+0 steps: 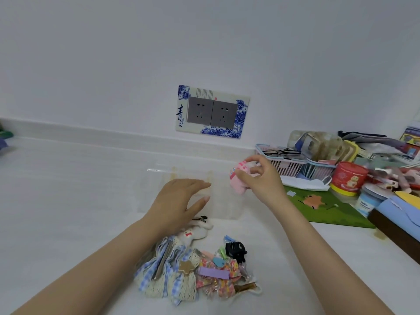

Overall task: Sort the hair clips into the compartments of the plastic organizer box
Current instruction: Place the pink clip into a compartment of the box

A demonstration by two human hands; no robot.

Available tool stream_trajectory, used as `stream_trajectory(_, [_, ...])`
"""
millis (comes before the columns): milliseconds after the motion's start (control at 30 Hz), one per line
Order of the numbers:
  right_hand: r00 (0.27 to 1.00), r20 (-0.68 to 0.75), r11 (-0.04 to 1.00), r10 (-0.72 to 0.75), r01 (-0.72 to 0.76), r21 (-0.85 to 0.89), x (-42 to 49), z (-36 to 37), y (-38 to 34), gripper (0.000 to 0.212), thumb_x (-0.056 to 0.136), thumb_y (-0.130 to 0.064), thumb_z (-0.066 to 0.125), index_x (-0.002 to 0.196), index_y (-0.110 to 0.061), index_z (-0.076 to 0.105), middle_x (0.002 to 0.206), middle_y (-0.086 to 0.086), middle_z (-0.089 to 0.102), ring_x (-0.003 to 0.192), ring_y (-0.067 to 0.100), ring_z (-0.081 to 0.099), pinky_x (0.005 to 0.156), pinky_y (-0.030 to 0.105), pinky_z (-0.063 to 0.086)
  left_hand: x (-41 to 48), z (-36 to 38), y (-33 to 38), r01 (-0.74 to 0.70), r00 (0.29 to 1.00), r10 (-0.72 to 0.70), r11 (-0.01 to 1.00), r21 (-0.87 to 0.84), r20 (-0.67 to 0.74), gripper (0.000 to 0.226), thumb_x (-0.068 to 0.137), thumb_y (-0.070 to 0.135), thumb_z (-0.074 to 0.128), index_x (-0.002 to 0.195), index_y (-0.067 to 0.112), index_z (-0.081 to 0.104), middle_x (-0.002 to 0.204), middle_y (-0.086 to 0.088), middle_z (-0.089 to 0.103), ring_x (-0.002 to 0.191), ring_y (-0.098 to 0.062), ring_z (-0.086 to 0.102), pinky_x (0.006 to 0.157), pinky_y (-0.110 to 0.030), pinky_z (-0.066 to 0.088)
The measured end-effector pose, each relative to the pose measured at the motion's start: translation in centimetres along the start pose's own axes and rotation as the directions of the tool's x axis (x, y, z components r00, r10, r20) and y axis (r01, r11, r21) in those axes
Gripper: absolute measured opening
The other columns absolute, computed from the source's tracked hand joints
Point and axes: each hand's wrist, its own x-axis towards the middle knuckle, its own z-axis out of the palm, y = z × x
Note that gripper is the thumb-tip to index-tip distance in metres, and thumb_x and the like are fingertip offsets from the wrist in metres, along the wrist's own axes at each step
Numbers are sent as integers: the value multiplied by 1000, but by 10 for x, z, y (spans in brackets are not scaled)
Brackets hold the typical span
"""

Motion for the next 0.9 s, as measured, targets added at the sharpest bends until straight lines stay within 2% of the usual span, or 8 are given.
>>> stream_trajectory(167, [998,12,993,-60,61,-105,-5,5,-5,27,79,-22,70,101,-29,57,77,-11,60,57,5,58,50,24,47,0,3,-1,-25,998,21,998,66,55,61,85,64,15,136,42,40,145,15,43,134,-9,35,106,-26,18])
stream_trajectory(300, [997,-6,991,-74,73,-115,-5,8,-8,25,78,-23,71,99,-27,56,81,-9,62,58,7,59,49,25,46,-1,3,-1,-26,998,22,997,71,60,62,84,63,12,137,44,38,145,15,43,134,-8,34,106,-26,19])
stream_trajectory(433, [996,-45,993,-75,70,-98,-5,10,-5,24,78,-24,72,96,-26,55,79,-12,61,48,2,55,43,18,42,0,2,0,-39,997,35,996,76,63,57,86,61,13,134,46,40,141,14,46,132,-8,36,105,-28,21])
stream_trajectory(500, [989,-95,992,-113,107,-72,-7,9,-7,24,78,-23,71,95,-26,54,83,-10,60,47,3,53,43,19,42,0,1,1,-40,998,36,996,75,59,57,86,61,15,132,45,43,139,14,49,131,-9,37,104,-27,21])
stream_trajectory(633, [978,-176,993,-113,118,18,-3,4,-9,24,82,-21,67,101,-26,54,91,-3,61,63,18,59,52,30,45,-1,0,2,-43,998,41,998,53,39,56,85,59,18,130,41,47,135,14,53,129,-11,40,98,-24,20])
stream_trajectory(733, [996,-86,999,-36,36,2,-1,9,0,21,81,-22,68,99,-21,58,89,2,64,67,18,62,52,33,51,-2,0,1,-41,999,40,998,44,37,56,86,59,20,130,40,48,133,14,54,127,-11,41,99,-25,22])
stream_trajectory(800, [999,-40,998,-16,14,-56,-3,14,7,16,80,-21,70,93,-21,60,83,-3,63,64,16,61,57,36,53,-3,0,1,-40,999,38,998,44,39,56,86,59,20,130,40,47,132,13,55,127,-11,41,99,-25,23])
stream_trajectory(900, [998,-36,995,-42,38,-90,-3,17,10,15,79,-24,70,90,-20,61,80,-8,61,57,8,55,47,19,45,-3,1,1,-40,998,38,998,48,45,56,86,59,19,132,41,46,132,12,54,127,-11,41,100,-26,23])
